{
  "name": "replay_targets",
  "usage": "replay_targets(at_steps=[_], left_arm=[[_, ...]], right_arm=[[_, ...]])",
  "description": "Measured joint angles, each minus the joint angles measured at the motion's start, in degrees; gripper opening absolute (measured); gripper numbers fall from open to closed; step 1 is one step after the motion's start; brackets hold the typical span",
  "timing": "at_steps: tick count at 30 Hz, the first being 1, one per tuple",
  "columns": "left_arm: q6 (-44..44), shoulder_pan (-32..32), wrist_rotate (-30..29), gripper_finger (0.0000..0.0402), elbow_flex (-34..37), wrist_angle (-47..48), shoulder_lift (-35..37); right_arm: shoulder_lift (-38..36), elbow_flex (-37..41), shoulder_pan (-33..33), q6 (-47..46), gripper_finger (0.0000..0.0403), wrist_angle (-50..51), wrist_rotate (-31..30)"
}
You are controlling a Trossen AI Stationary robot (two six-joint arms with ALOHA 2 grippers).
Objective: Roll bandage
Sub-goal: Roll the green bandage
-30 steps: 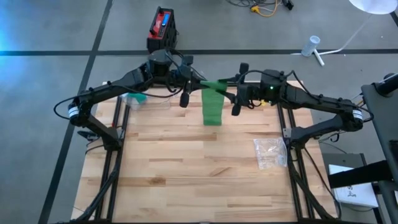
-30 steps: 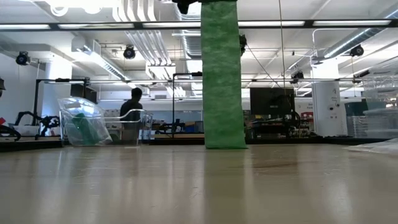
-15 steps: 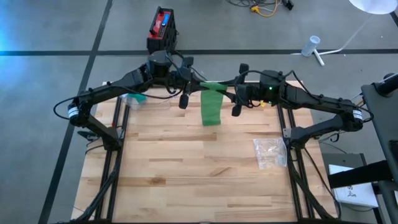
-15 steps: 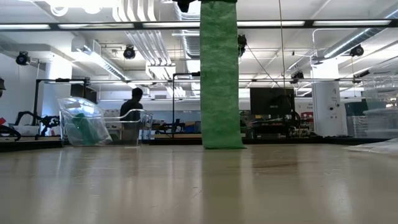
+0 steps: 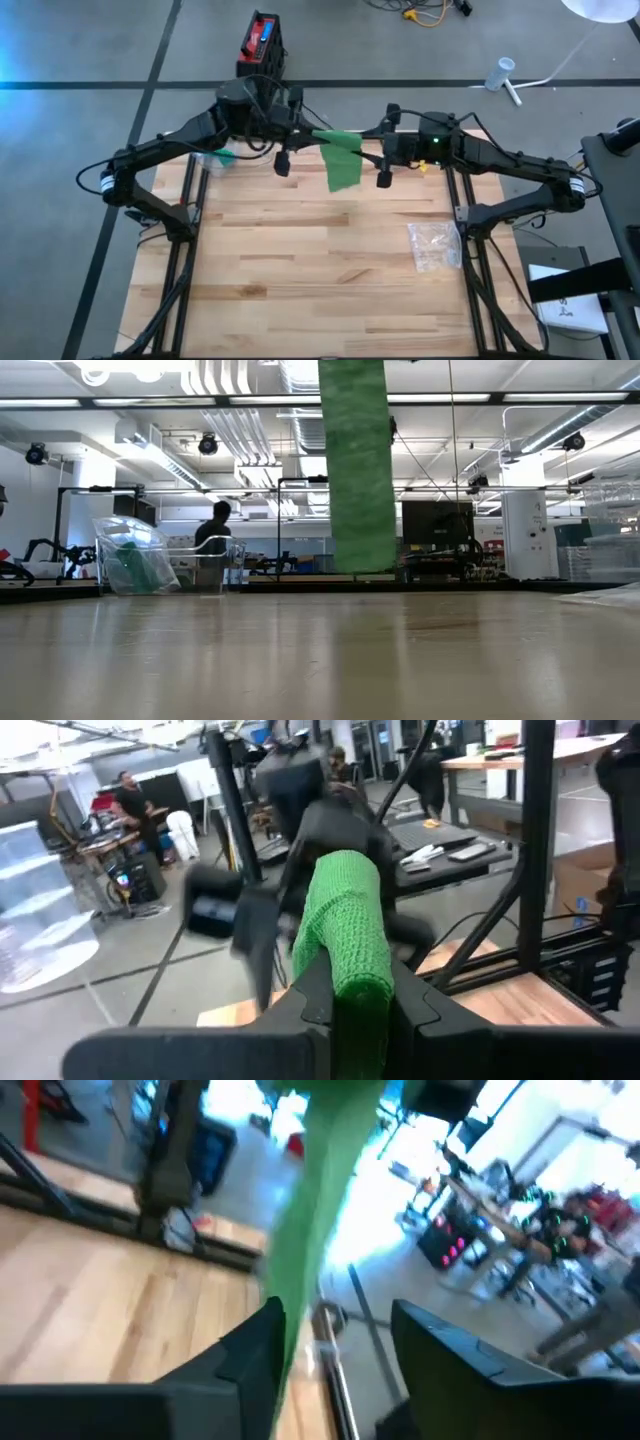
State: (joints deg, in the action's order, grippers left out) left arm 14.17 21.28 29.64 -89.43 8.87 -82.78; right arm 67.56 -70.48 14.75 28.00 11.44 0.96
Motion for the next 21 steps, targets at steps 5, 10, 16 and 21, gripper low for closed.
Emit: replay_targets(at_steps=[5,10,16,21], left_arm=[[-0.5,0.1,-1.0,0.0022,0.2,0.0,0.3],[-1.7,0.1,-1.2,0.0022,0.2,-0.3,0.4],[-4.3,0.0,-1.4,0.0022,0.2,-3.1,0.4],[-6.9,0.0,-1.5,0.0022,0.3,-6.1,0.3]], right_arm=[[-0.5,0.2,-0.3,-1.2,0.0199,-3.9,0.5],[-0.3,0.2,-0.8,-1.9,0.0173,-8.6,1.0],[1.4,0.5,-0.7,-2.7,0.0041,-8.2,0.4],[2.3,2.2,-0.7,-4.5,0.0008,-6.3,-0.2]])
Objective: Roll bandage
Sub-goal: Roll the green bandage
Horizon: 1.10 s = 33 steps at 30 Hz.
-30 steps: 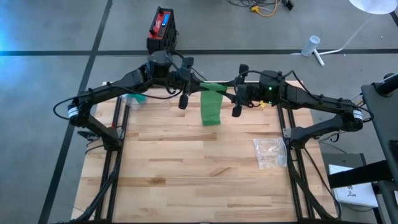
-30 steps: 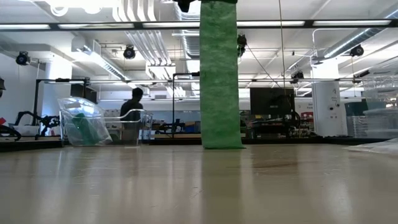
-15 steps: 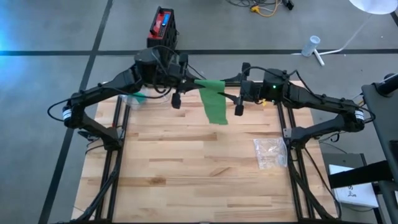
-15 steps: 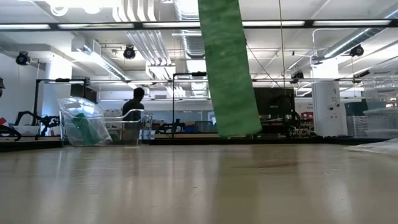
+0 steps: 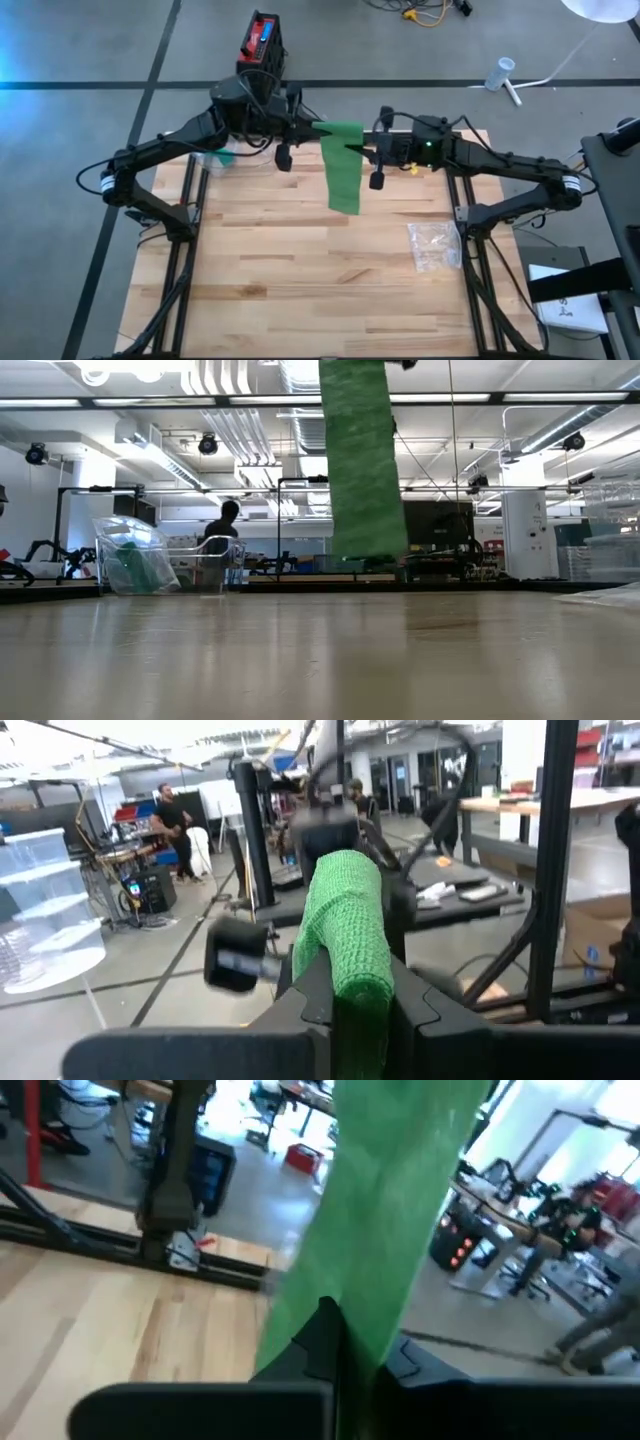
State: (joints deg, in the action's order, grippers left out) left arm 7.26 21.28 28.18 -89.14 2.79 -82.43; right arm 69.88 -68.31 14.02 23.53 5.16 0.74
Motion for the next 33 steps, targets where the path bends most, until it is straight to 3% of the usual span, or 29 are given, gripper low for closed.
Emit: replay_targets(at_steps=[9,17,21,26,33], left_arm=[[-1.8,0.3,-0.7,0.0022,0.0,-6.9,0.5],[3.2,0.3,-3.6,0.0022,0.1,-5.5,0.0],[6.1,0.3,-3.7,0.0022,0.1,-3.7,-0.2],[7.7,0.3,-3.7,0.0022,0.5,-2.8,-0.1],[8.3,1.7,-3.8,0.0022,0.6,0.0,0.5]], right_arm=[[0.4,5.8,-0.2,-4.5,0.0001,-0.9,-2.7],[0.1,4.3,-0.5,-3.7,0.0017,-1.8,-1.8],[0.1,2.7,-0.5,-2.5,0.0061,-1.8,-1.1],[-0.4,0.6,-0.5,-0.3,0.0142,0.5,-1.2],[-3.6,-2.0,-1.0,5.9,0.0247,5.0,-10.1]])
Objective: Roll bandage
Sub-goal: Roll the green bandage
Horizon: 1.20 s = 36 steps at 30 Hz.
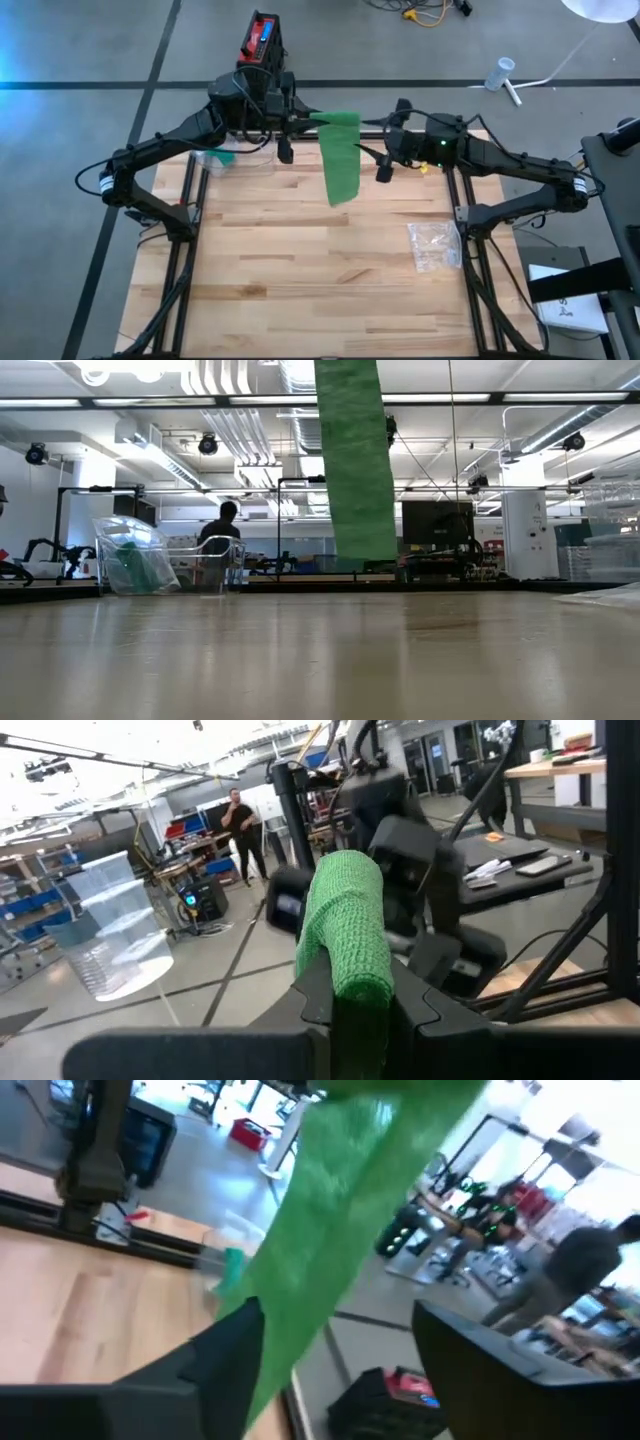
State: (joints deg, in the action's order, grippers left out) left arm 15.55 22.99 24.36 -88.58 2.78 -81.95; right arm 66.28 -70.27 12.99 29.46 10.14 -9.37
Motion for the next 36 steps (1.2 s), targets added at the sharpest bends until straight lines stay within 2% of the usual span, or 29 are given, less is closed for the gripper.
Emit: replay_targets(at_steps=[4,7,16,23,29,36], left_arm=[[0.8,0.6,0.0,0.0022,0.1,0.9,-0.1],[2.8,0.6,0.0,0.0022,0.1,1.8,-0.2],[9.8,0.6,0.0,0.0022,0.3,2.6,-0.3],[13.9,0.2,0.2,0.0022,1.1,3.3,-0.3],[14.5,0.2,0.5,0.0022,1.1,3.9,-0.3],[15.6,0.1,0.4,0.0023,1.1,4.5,-0.3]], right_arm=[[-0.5,-1.5,-0.8,3.7,0.0293,0.3,0.1],[-0.6,-4.0,-2.0,6.8,0.0309,0.1,0.3],[2.5,-7.3,-3.3,10.6,0.0294,-4.0,3.0],[6.3,-7.3,-3.1,9.6,0.0273,-8.5,1.5],[7.3,-7.3,-2.8,9.6,0.0217,-8.7,0.1],[7.3,-7.3,-2.5,9.8,0.0094,-8.3,-0.7]])
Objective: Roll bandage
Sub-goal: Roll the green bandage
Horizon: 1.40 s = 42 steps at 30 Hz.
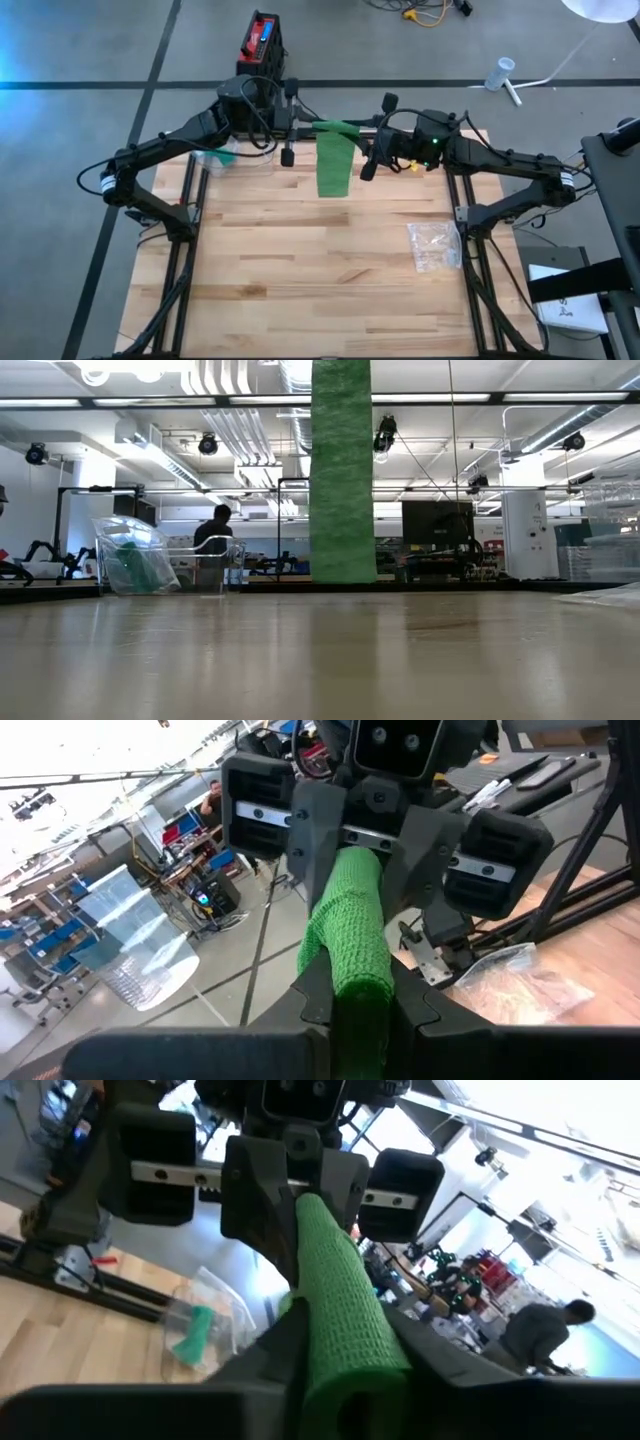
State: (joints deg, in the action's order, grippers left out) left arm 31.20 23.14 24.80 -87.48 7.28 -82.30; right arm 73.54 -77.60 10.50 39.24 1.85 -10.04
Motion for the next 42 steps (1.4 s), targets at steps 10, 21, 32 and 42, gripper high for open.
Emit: replay_targets(at_steps=[10,21,32,42], left_arm=[[-3.9,-0.1,-0.4,0.0037,0.0,0.0,0.5],[-0.6,0.9,-4.4,0.0170,0.0,8.9,4.2],[-4.7,0.7,-0.4,0.0291,0.0,2.8,2.4],[-8.4,0.7,1.7,0.0159,0.0,-3.2,-0.7]], right_arm=[[-0.3,-1.3,-0.1,1.8,0.0026,2.6,-1.1],[-1.1,-1.6,-3.0,9.4,0.0024,1.6,-2.4],[-1.7,-1.7,-3.1,1.8,0.0024,0.6,1.1],[-1.6,-1.7,-3.1,-5.3,0.0024,-0.2,1.7]])
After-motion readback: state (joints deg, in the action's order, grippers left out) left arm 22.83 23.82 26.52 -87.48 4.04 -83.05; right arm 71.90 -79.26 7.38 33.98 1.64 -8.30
